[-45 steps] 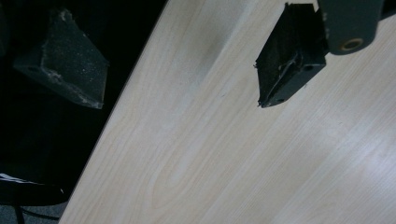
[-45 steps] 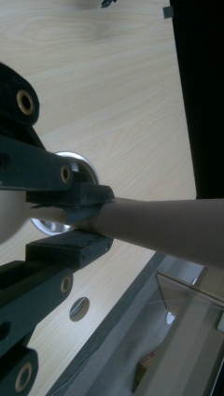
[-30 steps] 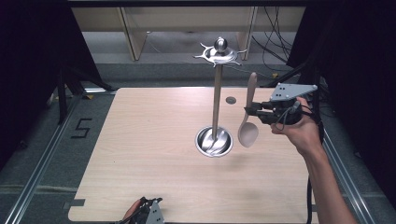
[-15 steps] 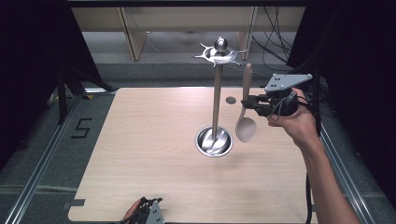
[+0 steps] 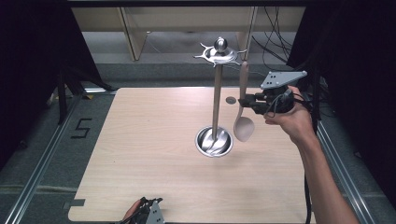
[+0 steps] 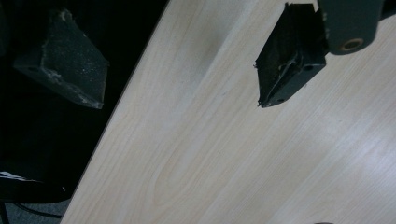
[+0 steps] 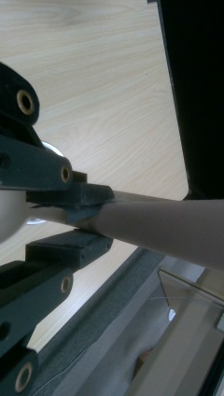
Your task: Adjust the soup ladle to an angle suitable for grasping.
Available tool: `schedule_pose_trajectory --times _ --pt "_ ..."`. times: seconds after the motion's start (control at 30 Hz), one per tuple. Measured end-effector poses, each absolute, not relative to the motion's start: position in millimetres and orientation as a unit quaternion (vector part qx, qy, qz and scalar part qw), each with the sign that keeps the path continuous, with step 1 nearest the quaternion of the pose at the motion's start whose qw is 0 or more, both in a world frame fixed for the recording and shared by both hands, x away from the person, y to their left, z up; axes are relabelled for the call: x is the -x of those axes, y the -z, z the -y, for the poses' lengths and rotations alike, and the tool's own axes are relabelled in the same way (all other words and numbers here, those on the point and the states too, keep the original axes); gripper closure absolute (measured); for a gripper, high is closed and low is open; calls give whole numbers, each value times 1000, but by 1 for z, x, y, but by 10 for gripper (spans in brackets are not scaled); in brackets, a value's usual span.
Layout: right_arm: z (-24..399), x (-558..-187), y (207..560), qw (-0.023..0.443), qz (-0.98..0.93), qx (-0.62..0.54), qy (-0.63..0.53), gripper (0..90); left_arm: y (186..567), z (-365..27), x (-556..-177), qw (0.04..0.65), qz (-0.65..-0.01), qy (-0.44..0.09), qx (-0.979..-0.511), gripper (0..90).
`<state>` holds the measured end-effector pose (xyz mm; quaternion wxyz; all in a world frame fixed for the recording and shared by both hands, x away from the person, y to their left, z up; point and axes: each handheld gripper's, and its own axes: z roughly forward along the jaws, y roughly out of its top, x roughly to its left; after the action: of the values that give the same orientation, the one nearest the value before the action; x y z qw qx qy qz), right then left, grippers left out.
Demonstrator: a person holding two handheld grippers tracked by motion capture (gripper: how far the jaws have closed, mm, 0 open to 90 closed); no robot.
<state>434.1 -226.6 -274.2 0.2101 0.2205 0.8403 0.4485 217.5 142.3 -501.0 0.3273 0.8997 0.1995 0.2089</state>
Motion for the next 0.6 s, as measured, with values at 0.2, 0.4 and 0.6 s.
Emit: schedule_pose_trajectory --times 0.2,0.4,0.6 --pt "223 -435 272 202 -844 -223 -444 775 501 -142 -217 327 -199 -209 -900 158" --pt "221 -436 272 207 -844 -225 -441 775 501 -142 -217 328 -200 -209 -900 158" --pt "221 -437 274 213 -845 -224 -437 775 501 -142 -217 330 -200 -208 -899 158"
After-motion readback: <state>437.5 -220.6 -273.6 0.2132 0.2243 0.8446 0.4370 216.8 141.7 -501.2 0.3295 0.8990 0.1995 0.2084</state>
